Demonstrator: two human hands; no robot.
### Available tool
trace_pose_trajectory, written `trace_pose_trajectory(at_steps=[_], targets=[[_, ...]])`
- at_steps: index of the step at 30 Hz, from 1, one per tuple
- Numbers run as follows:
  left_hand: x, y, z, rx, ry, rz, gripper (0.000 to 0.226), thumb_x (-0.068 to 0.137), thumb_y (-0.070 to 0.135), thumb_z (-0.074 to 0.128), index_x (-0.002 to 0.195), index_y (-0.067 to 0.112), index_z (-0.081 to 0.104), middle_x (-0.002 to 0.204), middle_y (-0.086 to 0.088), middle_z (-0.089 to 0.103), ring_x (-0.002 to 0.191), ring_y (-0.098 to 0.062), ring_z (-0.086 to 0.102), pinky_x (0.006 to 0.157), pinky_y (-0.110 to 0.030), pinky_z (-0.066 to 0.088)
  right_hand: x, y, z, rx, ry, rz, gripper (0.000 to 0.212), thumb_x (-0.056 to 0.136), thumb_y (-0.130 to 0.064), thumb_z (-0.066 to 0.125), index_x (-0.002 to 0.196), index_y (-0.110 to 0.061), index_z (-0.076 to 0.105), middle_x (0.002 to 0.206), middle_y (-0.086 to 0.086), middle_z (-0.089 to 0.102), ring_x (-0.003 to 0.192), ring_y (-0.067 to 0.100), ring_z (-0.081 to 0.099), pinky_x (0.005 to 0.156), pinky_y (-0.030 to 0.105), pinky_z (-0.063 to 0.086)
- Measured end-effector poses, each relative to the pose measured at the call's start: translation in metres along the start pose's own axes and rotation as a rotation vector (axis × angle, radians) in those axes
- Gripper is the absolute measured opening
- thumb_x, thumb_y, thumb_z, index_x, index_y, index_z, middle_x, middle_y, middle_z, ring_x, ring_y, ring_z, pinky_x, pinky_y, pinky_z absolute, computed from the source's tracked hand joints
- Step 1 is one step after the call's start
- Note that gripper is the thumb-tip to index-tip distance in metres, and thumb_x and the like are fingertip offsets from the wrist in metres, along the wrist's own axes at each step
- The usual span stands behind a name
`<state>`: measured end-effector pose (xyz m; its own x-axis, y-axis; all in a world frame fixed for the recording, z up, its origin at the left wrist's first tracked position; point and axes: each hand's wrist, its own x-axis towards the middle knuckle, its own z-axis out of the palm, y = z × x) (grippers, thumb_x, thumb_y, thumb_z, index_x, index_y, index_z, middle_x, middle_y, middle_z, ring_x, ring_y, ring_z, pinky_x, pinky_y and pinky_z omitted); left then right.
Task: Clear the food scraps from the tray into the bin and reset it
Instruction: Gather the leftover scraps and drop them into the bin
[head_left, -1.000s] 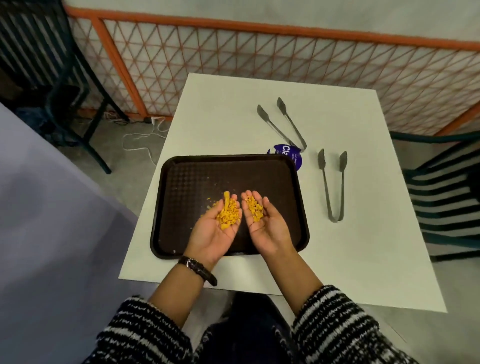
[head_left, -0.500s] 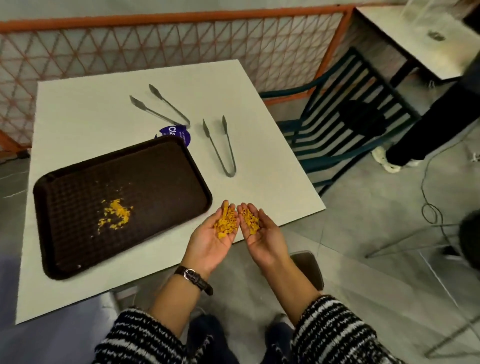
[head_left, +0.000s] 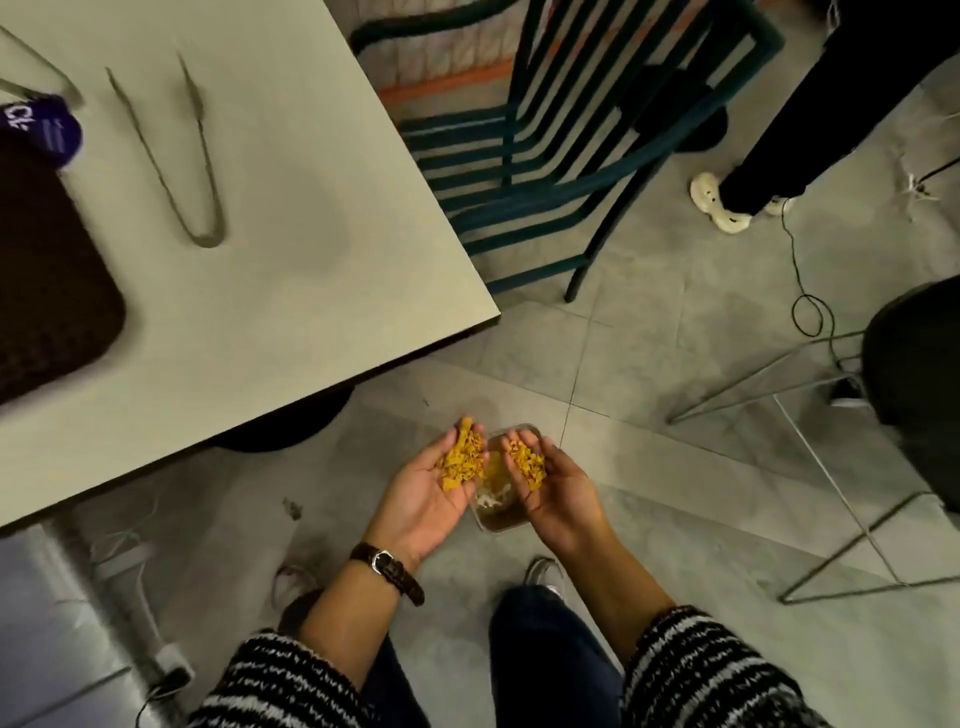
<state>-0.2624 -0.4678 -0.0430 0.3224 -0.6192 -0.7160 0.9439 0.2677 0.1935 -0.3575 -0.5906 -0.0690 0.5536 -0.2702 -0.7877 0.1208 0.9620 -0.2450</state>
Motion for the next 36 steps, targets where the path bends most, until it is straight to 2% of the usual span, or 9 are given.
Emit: trace_pose_trajectory(at_steps=[6, 10, 15, 20, 27, 29, 32, 34, 36], targets=[[0.106, -0.068, -0.052, 0.086, 0.184, -0.057, 0.031, 0.097, 0.014, 0.037, 0.118, 0.000, 0.055, 0.092, -0.008, 0.073, 0.081, -0.014, 0.069, 0.073, -0.024, 0.056, 0.085, -0.010, -0.093, -0.102, 0.240, 0.004, 0.022, 0.098, -0.012, 0.039, 0.100, 0.001, 0.057, 0.108, 0.016, 0.059, 0.093, 0.025, 0.059, 0.071, 0.029, 0.056], [0.188, -0.100, -0.084, 0.268, 0.291, -0.062, 0.042, 0.097, 0.016, 0.038, 0.135, -0.001, 0.042, 0.139, -0.016, 0.047, 0.129, -0.025, 0.045, 0.109, -0.034, 0.034, 0.144, -0.002, -0.133, -0.194, 0.323, -0.030, 0.021, 0.097, -0.014, 0.042, 0.093, -0.005, 0.060, 0.085, 0.007, 0.067, 0.082, 0.019, 0.060, 0.066, 0.031, 0.056], [0.257, -0.136, -0.106, 0.460, 0.335, -0.123, 0.044, 0.099, 0.024, 0.036, 0.139, 0.006, 0.038, 0.141, -0.013, 0.046, 0.128, -0.026, 0.045, 0.111, -0.039, 0.033, 0.187, 0.006, -0.164, -0.315, 0.341, 0.041, 0.031, 0.100, -0.029, 0.034, 0.090, -0.013, 0.058, 0.084, 0.005, 0.061, 0.075, 0.017, 0.055, 0.064, 0.030, 0.043], [0.264, -0.161, -0.114, 0.924, 0.222, -0.051, 0.049, 0.097, 0.021, 0.041, 0.144, 0.026, 0.029, 0.146, -0.001, 0.035, 0.133, -0.019, 0.035, 0.106, -0.030, 0.026, 0.201, 0.012, -0.175, -0.283, 0.348, 0.124, 0.055, 0.099, -0.045, 0.025, 0.135, -0.009, 0.044, 0.136, 0.015, 0.051, 0.126, 0.032, 0.046, 0.109, 0.047, 0.032], [0.247, -0.165, -0.116, 0.694, 0.179, -0.170, 0.044, 0.101, 0.026, 0.026, 0.143, 0.013, 0.029, 0.149, -0.007, 0.033, 0.138, -0.023, 0.032, 0.104, -0.018, 0.033, 0.201, 0.002, -0.140, -0.220, 0.177, -0.032, 0.076, 0.090, -0.065, 0.023, 0.143, -0.012, 0.032, 0.151, 0.014, 0.032, 0.122, 0.022, 0.046, 0.107, 0.037, 0.033], [0.253, -0.156, -0.115, 0.670, 0.270, -0.179, 0.050, 0.101, 0.033, 0.021, 0.145, 0.010, 0.026, 0.151, -0.011, 0.030, 0.138, -0.025, 0.030, 0.110, -0.025, 0.032, 0.197, -0.003, -0.137, -0.340, 0.048, -0.167, 0.074, 0.087, -0.068, 0.024, 0.144, -0.021, 0.032, 0.153, 0.004, 0.029, 0.138, 0.018, 0.031, 0.107, 0.032, 0.028], [0.259, -0.140, -0.099, 0.622, 0.241, -0.110, 0.059, 0.095, 0.054, 0.023, 0.142, 0.021, 0.034, 0.149, -0.006, 0.035, 0.137, -0.026, 0.033, 0.113, -0.051, 0.025, 0.198, 0.010, -0.156, -1.043, -0.069, -0.225, 0.055, 0.090, -0.062, 0.021, 0.138, -0.038, 0.035, 0.153, -0.014, 0.023, 0.145, 0.010, 0.014, 0.118, 0.041, 0.008], [0.259, -0.130, -0.087, 0.639, 0.227, 0.086, 0.053, 0.090, 0.057, 0.033, 0.135, 0.032, 0.044, 0.147, 0.002, 0.038, 0.134, -0.022, 0.036, 0.109, -0.052, 0.028, 0.209, 0.014, -0.181, -1.397, 0.127, -0.073, 0.048, 0.099, -0.046, 0.016, 0.145, -0.035, 0.019, 0.157, -0.012, 0.007, 0.146, 0.013, -0.002, 0.115, 0.050, -0.011], [0.248, -0.130, -0.070, 0.773, 0.191, 0.258, 0.043, 0.085, 0.054, 0.043, 0.126, 0.044, 0.051, 0.144, 0.014, 0.041, 0.130, -0.011, 0.038, 0.103, -0.040, 0.031, 0.205, 0.002, -0.171, -1.144, 0.396, 0.085, 0.056, 0.098, -0.048, 0.015, 0.149, -0.023, 0.016, 0.159, 0.004, 0.010, 0.146, 0.022, 0.006, 0.118, 0.050, 0.000]])
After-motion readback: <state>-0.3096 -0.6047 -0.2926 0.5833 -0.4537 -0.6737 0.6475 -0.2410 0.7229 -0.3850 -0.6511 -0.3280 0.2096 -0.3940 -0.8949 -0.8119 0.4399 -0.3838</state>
